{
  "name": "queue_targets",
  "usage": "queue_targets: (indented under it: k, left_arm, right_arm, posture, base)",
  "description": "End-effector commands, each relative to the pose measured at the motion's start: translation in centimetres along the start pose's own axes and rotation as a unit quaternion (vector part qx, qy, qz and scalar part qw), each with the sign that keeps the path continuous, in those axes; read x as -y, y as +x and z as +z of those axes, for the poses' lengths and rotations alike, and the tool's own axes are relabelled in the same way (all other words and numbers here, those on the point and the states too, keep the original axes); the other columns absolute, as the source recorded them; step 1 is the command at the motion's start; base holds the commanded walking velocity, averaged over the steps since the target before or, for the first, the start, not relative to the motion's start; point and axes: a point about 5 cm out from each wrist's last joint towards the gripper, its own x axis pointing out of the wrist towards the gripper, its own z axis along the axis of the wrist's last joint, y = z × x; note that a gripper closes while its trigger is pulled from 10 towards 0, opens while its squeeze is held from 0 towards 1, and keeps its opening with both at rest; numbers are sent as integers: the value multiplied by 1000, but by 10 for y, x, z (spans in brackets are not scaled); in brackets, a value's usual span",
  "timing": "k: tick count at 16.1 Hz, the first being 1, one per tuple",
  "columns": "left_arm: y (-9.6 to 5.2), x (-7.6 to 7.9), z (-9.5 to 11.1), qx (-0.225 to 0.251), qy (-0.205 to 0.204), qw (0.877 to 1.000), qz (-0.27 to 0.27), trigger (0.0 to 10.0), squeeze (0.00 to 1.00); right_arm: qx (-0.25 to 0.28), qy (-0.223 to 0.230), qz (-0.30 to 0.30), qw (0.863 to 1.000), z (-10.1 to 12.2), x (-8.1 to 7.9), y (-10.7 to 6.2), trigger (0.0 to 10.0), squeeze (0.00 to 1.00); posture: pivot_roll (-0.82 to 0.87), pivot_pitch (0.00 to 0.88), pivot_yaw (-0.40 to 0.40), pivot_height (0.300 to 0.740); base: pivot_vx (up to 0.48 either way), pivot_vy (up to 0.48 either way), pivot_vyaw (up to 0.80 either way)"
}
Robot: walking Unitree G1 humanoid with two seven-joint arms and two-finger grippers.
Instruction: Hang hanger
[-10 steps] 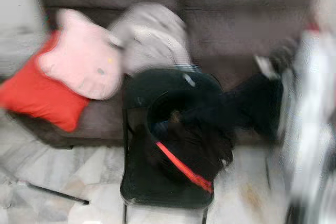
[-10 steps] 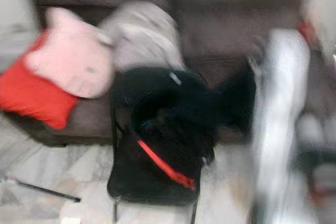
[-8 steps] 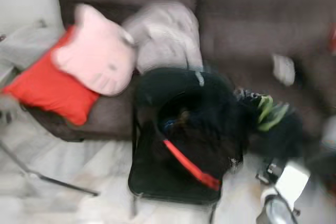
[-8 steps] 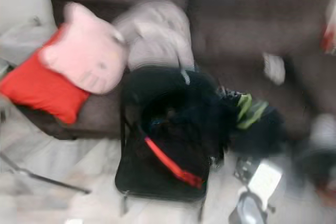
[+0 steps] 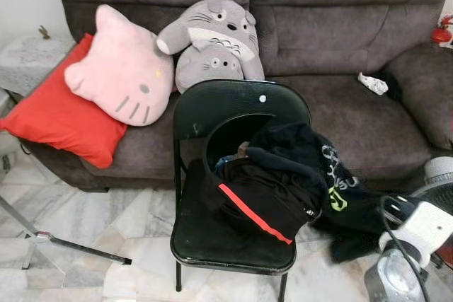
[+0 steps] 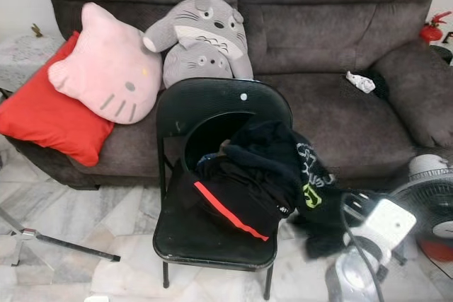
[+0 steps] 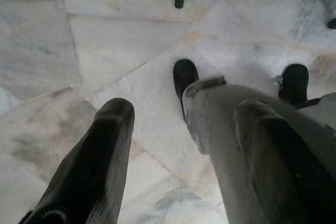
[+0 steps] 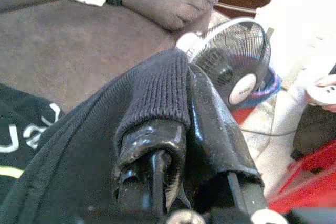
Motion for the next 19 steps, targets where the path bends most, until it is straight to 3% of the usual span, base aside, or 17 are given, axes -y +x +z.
queue_targets:
  k: [1, 2, 4, 5, 6, 7, 9, 11, 12, 13, 14, 15, 19]
  left_arm:
    - [-2, -2, -10, -14, 1, 1000, 1, 10000, 0]
    - [-2, -2, -10, -14, 1, 1000, 1, 10000, 0]
    - [-2, -1, -9, -11, -2, 1000, 1, 10000, 0]
    - [-2, -1, -9, -11, -2, 1000, 1, 10000, 0]
    - [-2, -1, -10, -11, -3, 1000, 2, 10000, 0]
    - [-2, -1, -10, -12, -2, 1000, 2, 10000, 0]
    - [-2, -1, -11, -12, -2, 1000, 3, 10000, 0]
    - [-3, -1, -11, -13, -2, 1000, 3, 10000, 0]
    - [-3, -1, -11, -13, -1, 1000, 3, 10000, 0]
    - [-3, -1, -12, -14, 1, 1000, 2, 10000, 0]
    - [-3, -1, -12, -14, 1, 1000, 2, 10000, 0]
    - [-3, 0, -12, -14, 2, 1000, 1, 10000, 0]
    - [-3, 0, -12, -14, 4, 1000, 0, 10000, 0]
  right_arm:
    - [-68, -2, -3, 998, -26, 6, -2, 0, 0]
    - [-88, 0, -5, 996, -34, 8, -3, 0, 0]
    - [-226, -19, -24, 974, -87, 23, -14, 0, 0]
    - [-238, -21, -28, 971, -92, 26, -16, 0, 0]
    - [-313, -7, -56, 948, -119, 39, -28, 0, 0]
    - [-351, -9, -79, 933, -130, 46, -37, 0, 0]
    - [-396, -13, -93, 913, -145, 54, -51, 0, 0]
    - [-405, -6, -90, 910, -151, 54, -56, 0, 0]
    - [-421, -10, -105, 901, -156, 61, -62, 0, 0]
    - [-474, -16, -172, 863, -170, 82, -84, 0, 0]
    - [-488, -18, -190, 852, -173, 87, -91, 0, 0]
    - [-516, -33, -228, 825, -181, 104, -110, 0, 0]
    - [-537, -69, -240, 806, -187, 125, -128, 0, 0]
  posture:
    - [-104, 152, 4, 740]
    - [-104, 152, 4, 740]
    - [-101, 147, 1, 740]
    - [-98, 147, 2, 740]
    - [-99, 145, 2, 740]
    - [-97, 142, 1, 740]
    - [-88, 139, 2, 740]
    - [-87, 137, 3, 740]
    - [-91, 134, 3, 740]
    - [-88, 129, 3, 740]
    - [-88, 129, 3, 740]
    - [-83, 127, 1, 740]
    - [-87, 129, 0, 740]
  base:
    - [0, 0, 0]
    - [0, 0, 0]
    - [0, 0, 0]
    - [0, 0, 0]
    - [0, 0, 0]
    - [0, 0, 0]
    - [0, 0, 0]
    - [0, 0, 0]
    - [0, 0, 0]
    - [0, 0, 0]
    - [0, 0, 0]
    - [0, 0, 0]
    - [0, 0, 0]
